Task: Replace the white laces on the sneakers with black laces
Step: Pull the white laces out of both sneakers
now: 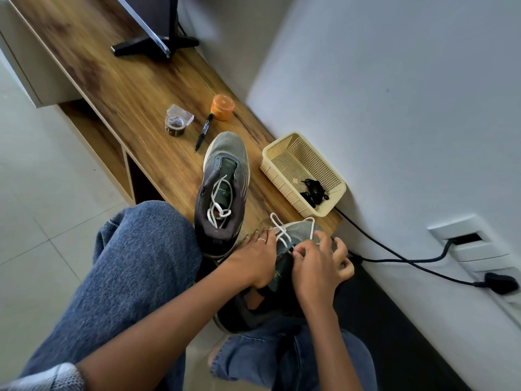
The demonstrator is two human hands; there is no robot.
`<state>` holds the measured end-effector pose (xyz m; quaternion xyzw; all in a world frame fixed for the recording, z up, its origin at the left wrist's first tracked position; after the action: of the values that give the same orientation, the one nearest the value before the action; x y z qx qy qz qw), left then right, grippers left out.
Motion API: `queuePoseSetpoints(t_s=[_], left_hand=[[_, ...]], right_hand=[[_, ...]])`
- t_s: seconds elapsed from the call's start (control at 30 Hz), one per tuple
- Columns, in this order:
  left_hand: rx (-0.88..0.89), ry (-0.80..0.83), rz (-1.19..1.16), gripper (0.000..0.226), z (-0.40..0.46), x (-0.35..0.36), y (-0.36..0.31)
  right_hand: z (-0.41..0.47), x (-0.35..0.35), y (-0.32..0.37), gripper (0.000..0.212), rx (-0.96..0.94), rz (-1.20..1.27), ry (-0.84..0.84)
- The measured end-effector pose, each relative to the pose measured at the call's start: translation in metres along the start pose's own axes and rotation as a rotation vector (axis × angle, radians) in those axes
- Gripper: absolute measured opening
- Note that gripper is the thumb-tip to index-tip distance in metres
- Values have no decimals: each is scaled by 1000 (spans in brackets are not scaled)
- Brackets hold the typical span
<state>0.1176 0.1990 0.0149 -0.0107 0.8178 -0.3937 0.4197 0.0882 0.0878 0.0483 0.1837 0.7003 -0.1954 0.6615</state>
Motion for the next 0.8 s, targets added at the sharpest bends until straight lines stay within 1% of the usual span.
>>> queuePoseSetpoints(t_s=[0.07, 0.17, 0.23, 0.3, 0.37, 0.43, 0.5, 0.57, 0.63, 0.7, 0.73, 0.8], left_hand=[[4, 5, -13, 74, 0, 0, 0], [-1, 11, -46, 75, -1, -1, -1], [-2, 20, -71, 75, 0, -2, -1], [2, 18, -84, 76, 0, -3, -1], [-5, 16, -92, 75, 0, -4, -1], [-8, 20, -91, 76, 0, -4, 0], [-8, 18, -90, 75, 0, -4, 0], [-7, 14, -92, 75, 0, -4, -1], [-2, 10, -90, 76, 0, -4, -1], [-1, 6, -93, 76, -1, -4, -1], [-2, 3, -94, 75, -1, -4, -1], [-7, 1, -88, 75, 0, -3, -2]], right_hand=[[0, 1, 0, 7, -17, 10, 11], [2, 3, 1, 3, -17, 22, 22], [0, 2, 1, 7, -9, 58, -77], [-4, -1, 0, 14, 13, 133, -230], [-6, -6, -5, 16, 79, 228, -351], [-7, -11, -13, 13, 212, 342, -405], [-7, -16, -20, 7, 375, 491, -422], [-8, -19, -23, 4, 472, 576, -376], [-6, -21, -23, 11, 442, 537, -283], [-4, -21, -19, 23, 321, 434, -176], [-3, -20, -16, 24, 240, 370, -129], [-4, -17, -7, 15, 90, 222, -43]])
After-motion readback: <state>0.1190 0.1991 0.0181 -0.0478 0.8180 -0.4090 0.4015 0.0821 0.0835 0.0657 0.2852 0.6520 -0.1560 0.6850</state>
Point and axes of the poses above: each hand's wrist, its own z-axis towards the middle knuckle, its own x-axis out of the palm, y = z × x, the point moved 1 cm from there along z, towards the middle knuckle, and after that the axes turned 11 degrees about x, right-handed, at the moved point
